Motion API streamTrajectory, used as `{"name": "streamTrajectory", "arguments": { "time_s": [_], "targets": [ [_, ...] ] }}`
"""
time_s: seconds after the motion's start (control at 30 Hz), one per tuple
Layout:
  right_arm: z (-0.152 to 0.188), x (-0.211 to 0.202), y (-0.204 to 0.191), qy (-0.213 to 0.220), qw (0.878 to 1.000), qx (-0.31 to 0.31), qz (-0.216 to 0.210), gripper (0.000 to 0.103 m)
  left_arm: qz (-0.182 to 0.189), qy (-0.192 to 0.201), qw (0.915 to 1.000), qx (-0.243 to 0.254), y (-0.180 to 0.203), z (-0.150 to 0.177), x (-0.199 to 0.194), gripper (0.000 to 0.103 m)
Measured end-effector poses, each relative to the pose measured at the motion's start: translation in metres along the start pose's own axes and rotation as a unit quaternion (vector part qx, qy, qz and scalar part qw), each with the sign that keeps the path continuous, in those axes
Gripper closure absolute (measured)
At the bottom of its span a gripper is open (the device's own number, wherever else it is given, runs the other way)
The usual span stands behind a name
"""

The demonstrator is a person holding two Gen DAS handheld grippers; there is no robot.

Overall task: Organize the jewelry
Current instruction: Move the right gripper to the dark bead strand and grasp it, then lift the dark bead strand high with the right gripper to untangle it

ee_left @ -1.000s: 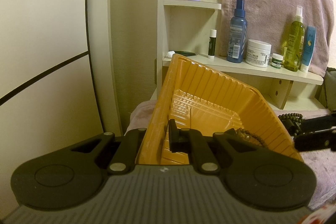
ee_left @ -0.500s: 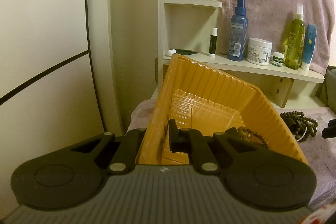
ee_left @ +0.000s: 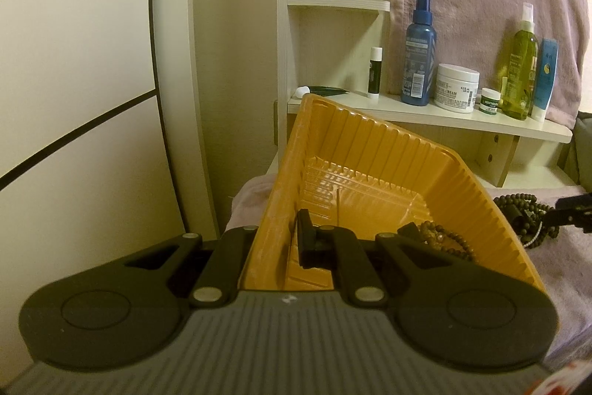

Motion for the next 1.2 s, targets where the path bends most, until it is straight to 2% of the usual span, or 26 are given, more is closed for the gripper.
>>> {"name": "streamTrajectory", "arguments": {
  "time_s": [0.23,0.33,0.4,0.5,0.63,0.77,0.97,1.2],
  "targets": [
    [-0.003,0.018,-0.004,-0.004,1.0,0.002,-0.005,0.061,0.0,-0.001,1.0,0.0,0.0,0.0,0.0,0.094],
    [-0.003,0.023,-0.007,-0.007,1.0,0.002,-0.016,0.071,0.0,-0.001,1.0,0.0,0.0,0.0,0.0,0.094],
    [-0.004,0.024,-0.011,-0.005,1.0,-0.005,-0.023,0.084,0.0,0.0,1.0,0.0,0.0,0.0,0.0,0.094],
    [-0.004,0.024,-0.017,-0.005,0.999,-0.012,-0.029,0.096,0.0,-0.001,1.0,0.0,0.0,0.001,0.0,0.094],
    [-0.007,0.019,-0.014,0.012,1.0,0.002,-0.021,0.096,0.0,0.0,1.0,0.001,0.0,0.001,0.0,0.094],
    [-0.018,-0.001,0.003,0.057,0.997,0.045,-0.004,0.096,0.0,-0.001,1.0,0.0,0.0,0.001,0.001,0.094],
    [-0.035,-0.048,0.034,0.14,0.985,0.092,0.042,0.096,-0.001,0.0,1.0,0.002,0.0,0.001,0.001,0.094],
    [-0.043,-0.098,0.054,0.199,0.97,0.121,0.071,0.096,-0.002,0.0,1.0,0.004,0.001,0.0,0.001,0.094]
  ]
}}
Point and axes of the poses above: each gripper's, at about its wrist camera, not at the fingertips, and x roughly the way its jaws point, y to its right, z to its underside, the point moved 7 cm from there along x, roughly the way its jaws point, and after that the axes turned 2 degrees about x, right-handed, at the moved point
